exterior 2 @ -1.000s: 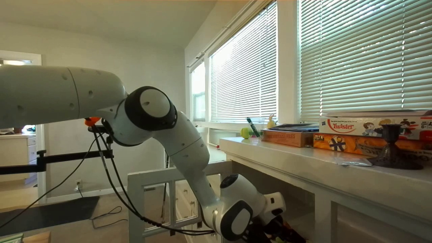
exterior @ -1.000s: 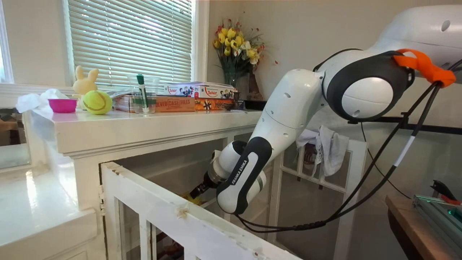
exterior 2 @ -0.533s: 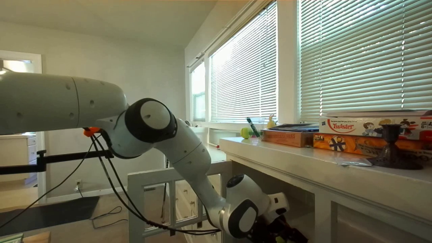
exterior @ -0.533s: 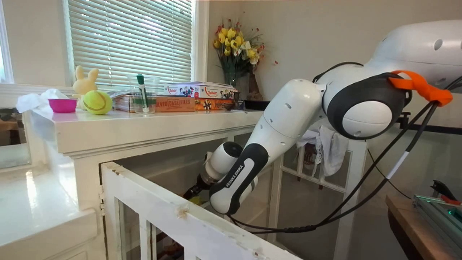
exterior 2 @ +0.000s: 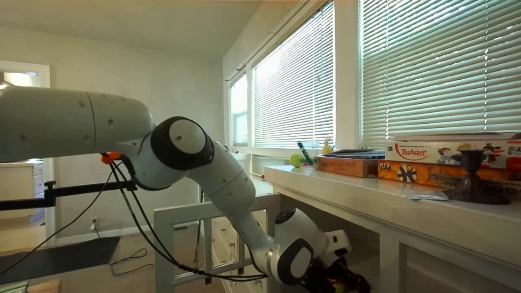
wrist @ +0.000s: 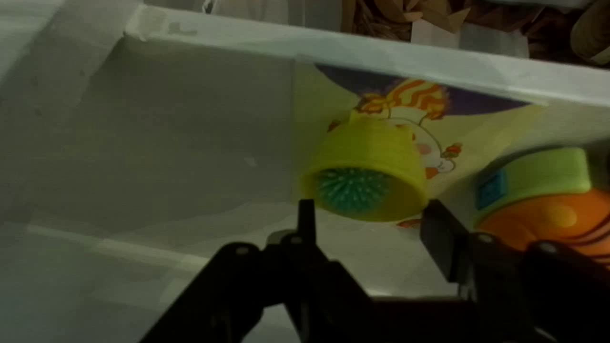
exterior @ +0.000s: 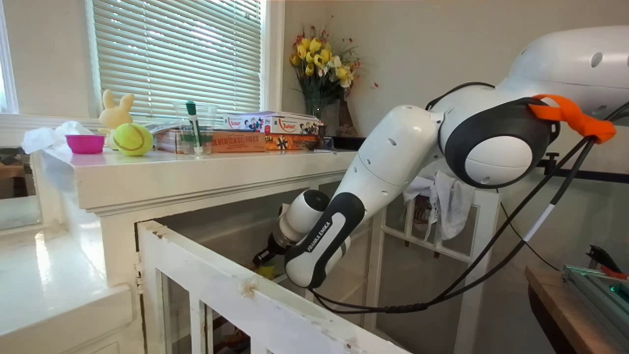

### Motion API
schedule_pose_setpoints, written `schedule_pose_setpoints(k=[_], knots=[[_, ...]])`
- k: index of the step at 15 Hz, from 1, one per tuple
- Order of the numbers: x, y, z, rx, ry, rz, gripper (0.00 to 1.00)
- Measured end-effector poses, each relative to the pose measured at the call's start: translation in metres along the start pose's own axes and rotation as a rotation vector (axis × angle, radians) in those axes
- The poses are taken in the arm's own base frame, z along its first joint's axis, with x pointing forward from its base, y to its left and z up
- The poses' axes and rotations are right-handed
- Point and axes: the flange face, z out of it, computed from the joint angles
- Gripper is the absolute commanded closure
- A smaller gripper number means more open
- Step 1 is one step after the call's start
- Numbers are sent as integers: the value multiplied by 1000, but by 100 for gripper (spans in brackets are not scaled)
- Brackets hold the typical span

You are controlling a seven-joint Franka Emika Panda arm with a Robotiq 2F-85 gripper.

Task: Place the yellow vessel on top of the cabinet.

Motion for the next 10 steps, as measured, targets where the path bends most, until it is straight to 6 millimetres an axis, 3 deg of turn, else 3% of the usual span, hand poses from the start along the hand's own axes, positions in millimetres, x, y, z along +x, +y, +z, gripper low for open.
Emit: schedule_pose_setpoints(k=[1, 2, 5, 10], knots=[[-2, 1, 1, -2, -4, 2, 24], [-4, 3, 2, -4, -7, 4, 23], [-8, 7, 3, -10, -16, 10, 3], [-11, 8, 4, -13, -22, 12, 0]])
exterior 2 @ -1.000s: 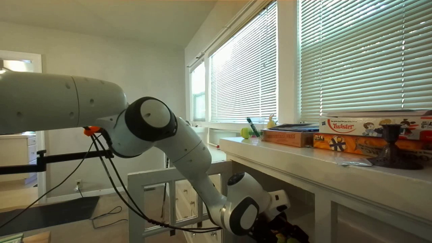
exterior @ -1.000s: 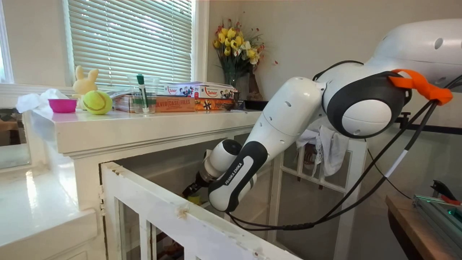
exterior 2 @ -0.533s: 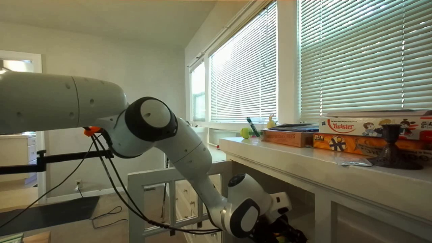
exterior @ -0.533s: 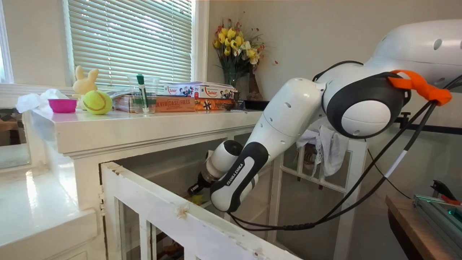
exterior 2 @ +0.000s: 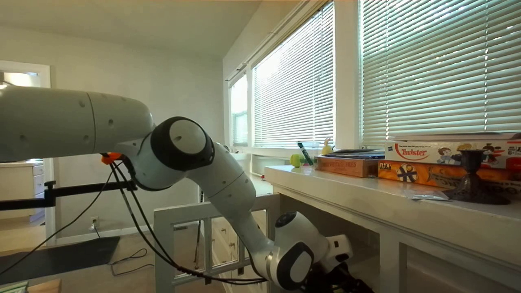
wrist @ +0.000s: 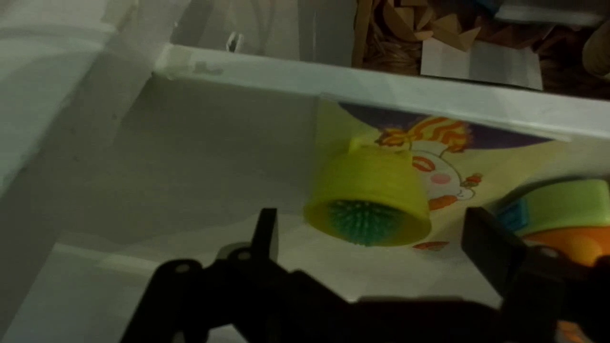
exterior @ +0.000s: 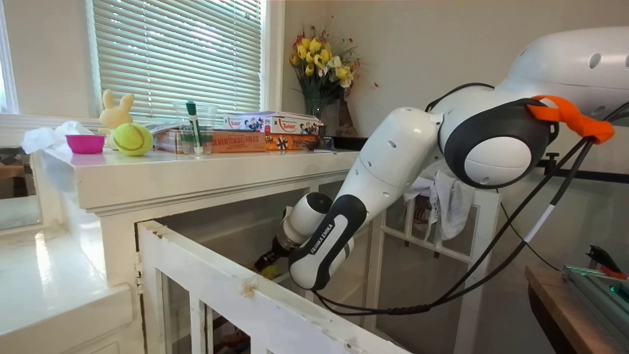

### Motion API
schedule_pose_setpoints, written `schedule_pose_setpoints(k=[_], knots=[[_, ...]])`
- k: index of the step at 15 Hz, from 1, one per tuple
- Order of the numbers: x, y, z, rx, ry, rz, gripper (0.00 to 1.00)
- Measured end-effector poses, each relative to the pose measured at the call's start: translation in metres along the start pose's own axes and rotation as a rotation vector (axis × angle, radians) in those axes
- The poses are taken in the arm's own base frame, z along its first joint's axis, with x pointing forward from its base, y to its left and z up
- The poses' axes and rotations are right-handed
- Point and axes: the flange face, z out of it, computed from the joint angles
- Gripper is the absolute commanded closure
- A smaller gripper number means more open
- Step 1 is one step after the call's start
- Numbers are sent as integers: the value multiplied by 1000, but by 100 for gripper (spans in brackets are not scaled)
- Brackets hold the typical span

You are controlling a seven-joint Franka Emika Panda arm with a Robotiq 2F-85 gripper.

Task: Place the yellow vessel on top of the cabinet.

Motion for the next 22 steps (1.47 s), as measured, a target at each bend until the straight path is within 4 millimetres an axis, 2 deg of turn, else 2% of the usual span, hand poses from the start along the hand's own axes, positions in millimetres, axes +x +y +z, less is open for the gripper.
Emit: schedule_pose_setpoints(k=[6, 7, 8, 13, 22], knots=[[-2, 2, 1, -3, -7, 23, 0], [-2, 3, 1, -3, -10, 29, 10], [-3, 4, 2, -4, -13, 35, 26], [-4, 11, 4, -11, -19, 57, 62], [-2, 9, 3, -13, -23, 59, 64]])
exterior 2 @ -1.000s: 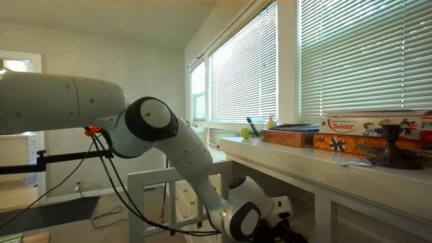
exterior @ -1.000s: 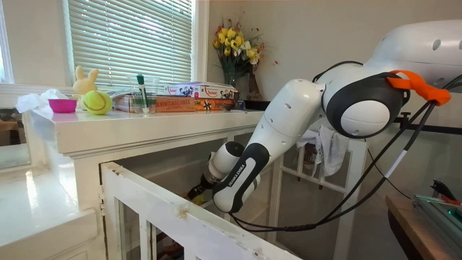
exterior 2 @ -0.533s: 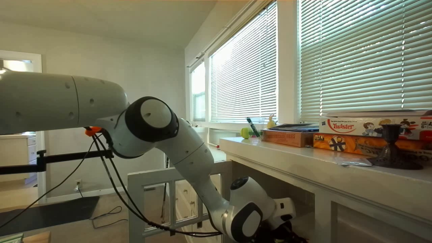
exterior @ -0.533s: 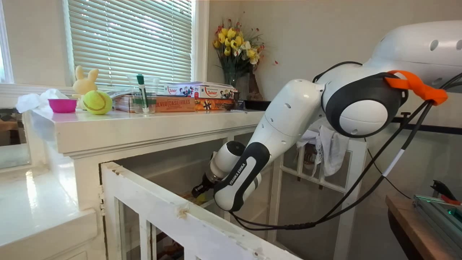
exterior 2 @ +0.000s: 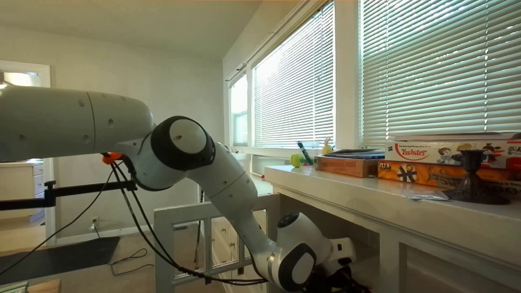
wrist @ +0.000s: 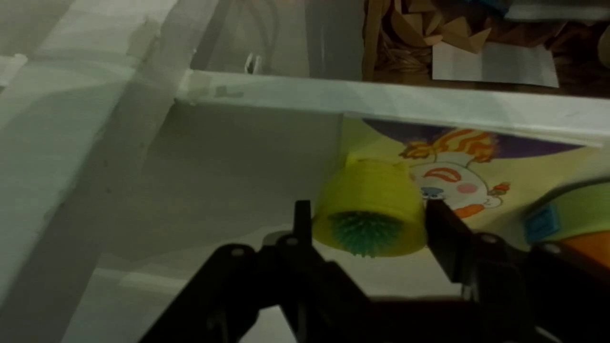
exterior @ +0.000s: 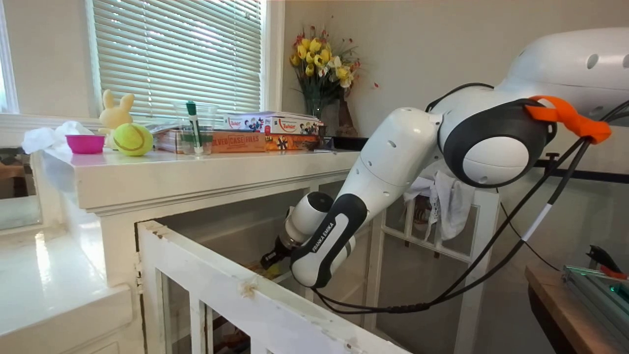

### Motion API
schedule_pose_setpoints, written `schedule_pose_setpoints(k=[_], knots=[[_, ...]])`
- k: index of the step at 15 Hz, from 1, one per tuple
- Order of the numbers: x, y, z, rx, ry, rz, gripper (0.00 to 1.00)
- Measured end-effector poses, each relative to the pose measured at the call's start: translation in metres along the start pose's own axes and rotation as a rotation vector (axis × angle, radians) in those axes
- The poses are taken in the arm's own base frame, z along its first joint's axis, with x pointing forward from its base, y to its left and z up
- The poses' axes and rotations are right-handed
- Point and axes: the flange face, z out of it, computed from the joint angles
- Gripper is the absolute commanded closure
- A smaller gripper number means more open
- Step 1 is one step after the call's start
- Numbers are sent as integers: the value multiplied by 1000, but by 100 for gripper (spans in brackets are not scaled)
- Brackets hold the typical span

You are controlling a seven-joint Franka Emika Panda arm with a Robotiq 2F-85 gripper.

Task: Place the yellow vessel on top of the cabinet.

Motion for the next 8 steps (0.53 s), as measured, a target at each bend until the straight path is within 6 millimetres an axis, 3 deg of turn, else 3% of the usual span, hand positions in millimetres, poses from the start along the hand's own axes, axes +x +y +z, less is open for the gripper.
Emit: schedule_pose_setpoints(k=[8], knots=[[-15, -31, -12, 41, 60, -1, 64]])
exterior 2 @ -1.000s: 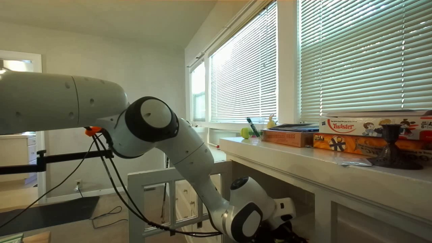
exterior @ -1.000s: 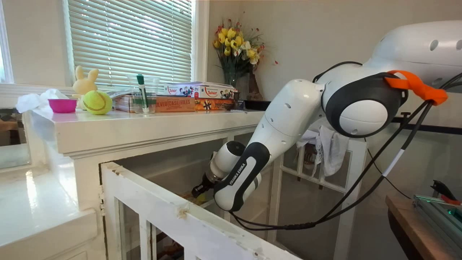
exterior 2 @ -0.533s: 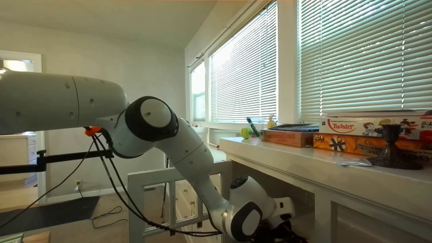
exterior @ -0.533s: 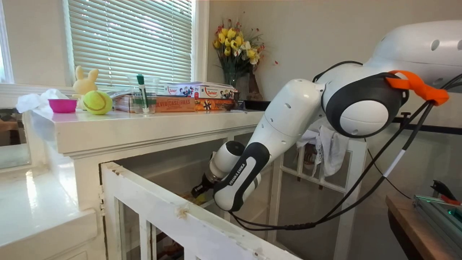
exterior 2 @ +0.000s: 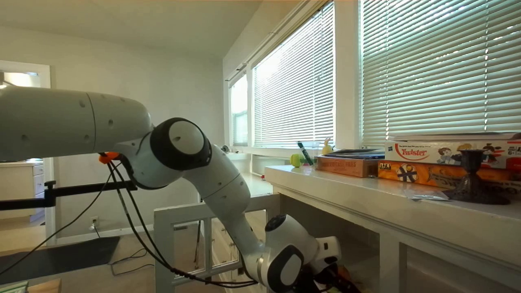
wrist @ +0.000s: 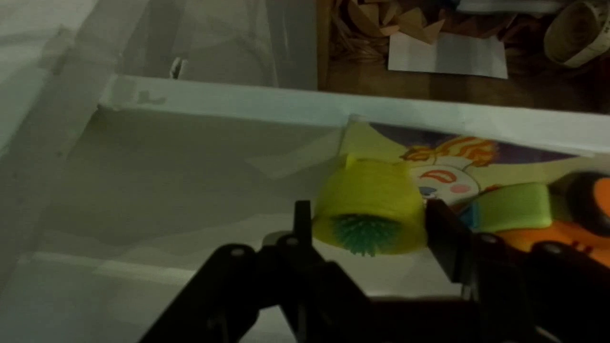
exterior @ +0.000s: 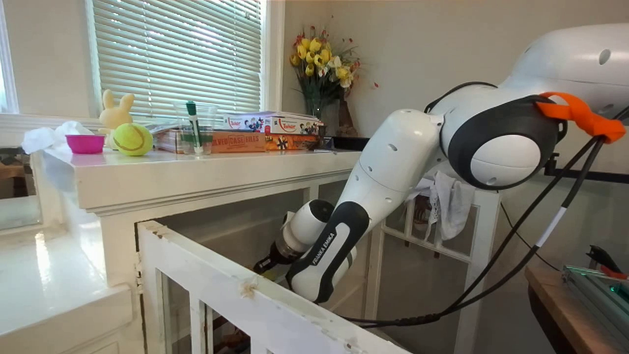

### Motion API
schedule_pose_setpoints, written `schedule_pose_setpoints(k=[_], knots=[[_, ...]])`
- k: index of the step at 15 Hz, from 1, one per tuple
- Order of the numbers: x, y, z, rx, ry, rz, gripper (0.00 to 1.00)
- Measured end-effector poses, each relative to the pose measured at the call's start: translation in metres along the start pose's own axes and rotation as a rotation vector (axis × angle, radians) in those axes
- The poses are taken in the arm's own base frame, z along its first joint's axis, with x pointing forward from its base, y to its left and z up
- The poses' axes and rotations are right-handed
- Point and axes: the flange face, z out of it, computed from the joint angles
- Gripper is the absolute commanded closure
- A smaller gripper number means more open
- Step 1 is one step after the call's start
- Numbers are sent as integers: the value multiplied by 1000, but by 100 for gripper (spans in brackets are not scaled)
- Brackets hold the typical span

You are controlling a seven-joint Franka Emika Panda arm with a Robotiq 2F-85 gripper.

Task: Place the yellow vessel on top of the cabinet.

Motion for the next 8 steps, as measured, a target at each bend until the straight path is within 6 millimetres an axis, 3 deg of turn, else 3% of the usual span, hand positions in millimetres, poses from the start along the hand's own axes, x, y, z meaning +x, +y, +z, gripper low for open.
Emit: schedule_pose_setpoints(k=[8], knots=[[-29, -23, -22, -5, 67, 88, 64]])
